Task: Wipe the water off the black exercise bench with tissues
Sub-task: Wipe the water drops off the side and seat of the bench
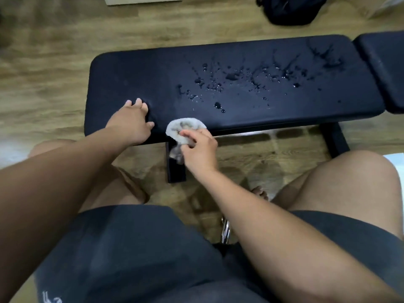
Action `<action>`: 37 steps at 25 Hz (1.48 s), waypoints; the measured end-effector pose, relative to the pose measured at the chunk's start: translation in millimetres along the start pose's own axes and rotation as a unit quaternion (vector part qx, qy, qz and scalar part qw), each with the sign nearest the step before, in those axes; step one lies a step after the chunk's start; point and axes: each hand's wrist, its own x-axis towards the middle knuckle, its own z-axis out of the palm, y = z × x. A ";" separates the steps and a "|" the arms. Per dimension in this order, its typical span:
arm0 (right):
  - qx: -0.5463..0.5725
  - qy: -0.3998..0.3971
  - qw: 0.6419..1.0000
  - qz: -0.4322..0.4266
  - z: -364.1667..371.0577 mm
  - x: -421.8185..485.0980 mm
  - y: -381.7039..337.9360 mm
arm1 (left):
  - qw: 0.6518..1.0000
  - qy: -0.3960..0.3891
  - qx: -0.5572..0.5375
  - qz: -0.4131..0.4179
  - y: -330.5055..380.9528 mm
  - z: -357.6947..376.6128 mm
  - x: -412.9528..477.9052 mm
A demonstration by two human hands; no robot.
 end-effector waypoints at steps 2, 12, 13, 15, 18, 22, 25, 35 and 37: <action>-0.062 0.045 0.996 -0.041 -51.3 15.7 23.7 | 1.000 0.009 -0.007 -0.014 5.2 -3.6 -1.6; -0.056 0.168 0.979 0.096 -33.8 13.7 14.4 | 0.999 -0.040 0.002 -0.015 57.1 -7.9 -19.9; -0.055 0.128 0.987 0.082 -14.9 2.8 3.2 | 0.999 -0.043 -0.003 -0.013 57.7 -7.3 -20.4; -0.058 0.029 0.997 0.047 -1.0 -5.4 -5.9 | 0.998 -0.048 -0.034 -0.019 59.8 -2.7 -26.7; -0.057 0.016 0.998 0.033 -40.4 15.2 14.0 | 0.997 0.040 -0.058 -0.037 74.6 3.7 -41.3; -0.090 0.092 0.990 0.060 -125.6 53.4 49.6 | 0.991 0.118 -0.028 0.051 129.8 20.9 -58.7; -0.097 0.166 0.977 0.094 -192.1 77.4 76.9 | 0.996 0.037 0.044 0.063 136.4 21.1 -54.3; 0.019 0.185 0.977 0.103 -113.6 43.3 55.4 | 0.991 0.008 0.112 0.072 154.0 -6.2 -45.5; 0.089 0.123 0.980 0.126 -85.5 30.0 37.1 | 0.994 0.019 0.090 0.058 153.0 -1.1 -43.6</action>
